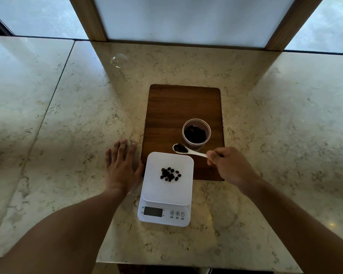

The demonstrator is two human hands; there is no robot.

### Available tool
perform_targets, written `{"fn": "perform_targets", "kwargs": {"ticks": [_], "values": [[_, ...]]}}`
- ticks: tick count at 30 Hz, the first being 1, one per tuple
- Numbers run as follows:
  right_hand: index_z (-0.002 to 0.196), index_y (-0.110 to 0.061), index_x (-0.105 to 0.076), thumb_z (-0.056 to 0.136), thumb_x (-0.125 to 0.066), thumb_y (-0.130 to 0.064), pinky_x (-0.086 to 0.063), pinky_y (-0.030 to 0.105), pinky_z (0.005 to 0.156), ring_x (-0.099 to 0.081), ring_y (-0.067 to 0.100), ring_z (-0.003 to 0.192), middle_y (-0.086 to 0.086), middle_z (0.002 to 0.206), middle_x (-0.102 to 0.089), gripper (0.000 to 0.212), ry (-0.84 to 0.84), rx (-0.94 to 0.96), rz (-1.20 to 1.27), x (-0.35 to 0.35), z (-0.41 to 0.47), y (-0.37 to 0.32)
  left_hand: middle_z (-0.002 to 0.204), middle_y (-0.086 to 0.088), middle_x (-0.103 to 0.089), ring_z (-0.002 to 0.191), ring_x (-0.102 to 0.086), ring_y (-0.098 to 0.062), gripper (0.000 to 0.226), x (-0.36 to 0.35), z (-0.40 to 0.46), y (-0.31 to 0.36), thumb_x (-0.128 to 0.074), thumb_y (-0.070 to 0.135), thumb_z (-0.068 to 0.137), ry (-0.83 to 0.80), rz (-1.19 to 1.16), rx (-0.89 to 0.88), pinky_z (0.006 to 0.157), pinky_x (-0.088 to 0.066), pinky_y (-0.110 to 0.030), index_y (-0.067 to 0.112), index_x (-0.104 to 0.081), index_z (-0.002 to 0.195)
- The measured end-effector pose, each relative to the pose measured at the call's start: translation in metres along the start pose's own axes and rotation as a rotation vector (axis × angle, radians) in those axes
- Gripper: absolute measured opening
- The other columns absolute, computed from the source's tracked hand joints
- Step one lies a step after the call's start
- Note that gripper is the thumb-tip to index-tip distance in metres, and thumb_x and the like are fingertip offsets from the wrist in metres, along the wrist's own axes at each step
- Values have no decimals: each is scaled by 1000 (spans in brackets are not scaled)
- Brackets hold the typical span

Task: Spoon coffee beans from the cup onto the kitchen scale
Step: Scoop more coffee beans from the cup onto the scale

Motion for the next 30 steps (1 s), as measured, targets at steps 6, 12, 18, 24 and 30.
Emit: {"fn": "perform_targets", "kwargs": {"ticks": [6, 12, 18, 24, 30], "values": [[64, -17, -65, 96, -51, -33, -33, 20, 44, -44, 2, 40, -7, 49, -51, 39, -49, -24, -19, -34, -10, 23, 165, -11, -18, 153, -1, -27, 69, 0, 0, 0, -35, 56, 92, -9, -6, 9, 122, -2, -52, 22, -30, 152], [69, -9, -66, 95, -53, -27, -27, 15, 42, -48, -1, 43, -8, 44, -49, 35, 45, 97, -101, -38, -18, 18, 165, -11, -17, 153, -1, -28, 70, 3, 0, 1, -33, 56, 92, -18, -7, 5, 122, -3, -53, 22, -29, 153], [68, -11, -63, 96, -53, -30, -40, 31, 47, -53, 14, 49, -1, 55, -60, 34, 131, 204, -192, -38, -24, 9, 165, -12, -15, 153, 0, -28, 70, 4, -1, 3, -32, 55, 92, -22, -16, 9, 122, -1, -52, 21, -28, 153], [72, -11, -63, 96, -53, -29, -46, 35, 52, -56, 17, 55, 1, 60, -62, 32, 202, 315, -242, -33, -30, 0, 165, -11, -16, 153, 0, -27, 69, 3, -1, 3, -35, 55, 93, -21, -5, 9, 122, -2, -52, 21, -28, 153], [78, -11, -64, 96, -52, -24, -38, 25, 47, -50, 14, 55, -3, 67, -58, 25, 302, 505, -322, -24, -45, -15, 165, -11, -16, 153, 0, -27, 70, 1, -1, 1, -34, 57, 93, -16, -3, -1, 122, -3, -52, 22, -28, 153]]}}
Point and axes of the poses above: each hand's wrist, its own z-axis towards the middle knuckle, its own x-axis out of the back of the hand, y = z × x, the point moved 9 cm from there along z, towards the middle knuckle
